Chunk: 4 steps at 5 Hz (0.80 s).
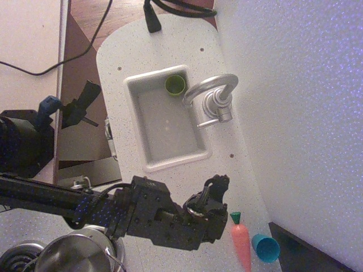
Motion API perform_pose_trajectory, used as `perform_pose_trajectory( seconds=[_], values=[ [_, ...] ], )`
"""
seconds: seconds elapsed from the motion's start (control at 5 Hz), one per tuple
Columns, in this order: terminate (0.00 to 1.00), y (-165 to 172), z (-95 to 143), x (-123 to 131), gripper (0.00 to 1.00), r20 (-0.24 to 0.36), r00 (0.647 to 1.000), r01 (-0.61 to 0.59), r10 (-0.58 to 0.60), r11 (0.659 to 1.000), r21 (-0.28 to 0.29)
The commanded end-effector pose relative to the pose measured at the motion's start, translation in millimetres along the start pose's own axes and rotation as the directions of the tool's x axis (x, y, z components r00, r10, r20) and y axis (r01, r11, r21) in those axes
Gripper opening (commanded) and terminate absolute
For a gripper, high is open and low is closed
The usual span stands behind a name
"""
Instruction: Turn faucet left
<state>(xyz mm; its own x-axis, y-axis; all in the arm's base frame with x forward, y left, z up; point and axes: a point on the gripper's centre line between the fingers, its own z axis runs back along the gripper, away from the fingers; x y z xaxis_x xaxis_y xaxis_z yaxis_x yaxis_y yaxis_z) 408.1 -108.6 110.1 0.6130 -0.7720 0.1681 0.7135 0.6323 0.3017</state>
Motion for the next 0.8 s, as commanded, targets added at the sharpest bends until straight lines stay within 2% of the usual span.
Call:
perform_pose_trajectory(
  seconds=[0.0, 0.2, 0.4, 0.6],
  values=[
    [0.00, 0, 0, 0, 1.00, 0.000, 1.000, 0.000, 0.000, 1.000, 0.000],
    [0.00, 36, 0, -35, 1.00, -0.038, 0.989, -0.137, 0.141, 0.986, 0.093],
    [0.00, 58, 13, -83, 1.00, -0.086, 0.941, -0.306, 0.326, 0.934, 0.185],
    [0.00, 76, 11, -131, 1.00, -0.127, 0.878, -0.425, 0.461, 0.874, 0.235]
  ],
)
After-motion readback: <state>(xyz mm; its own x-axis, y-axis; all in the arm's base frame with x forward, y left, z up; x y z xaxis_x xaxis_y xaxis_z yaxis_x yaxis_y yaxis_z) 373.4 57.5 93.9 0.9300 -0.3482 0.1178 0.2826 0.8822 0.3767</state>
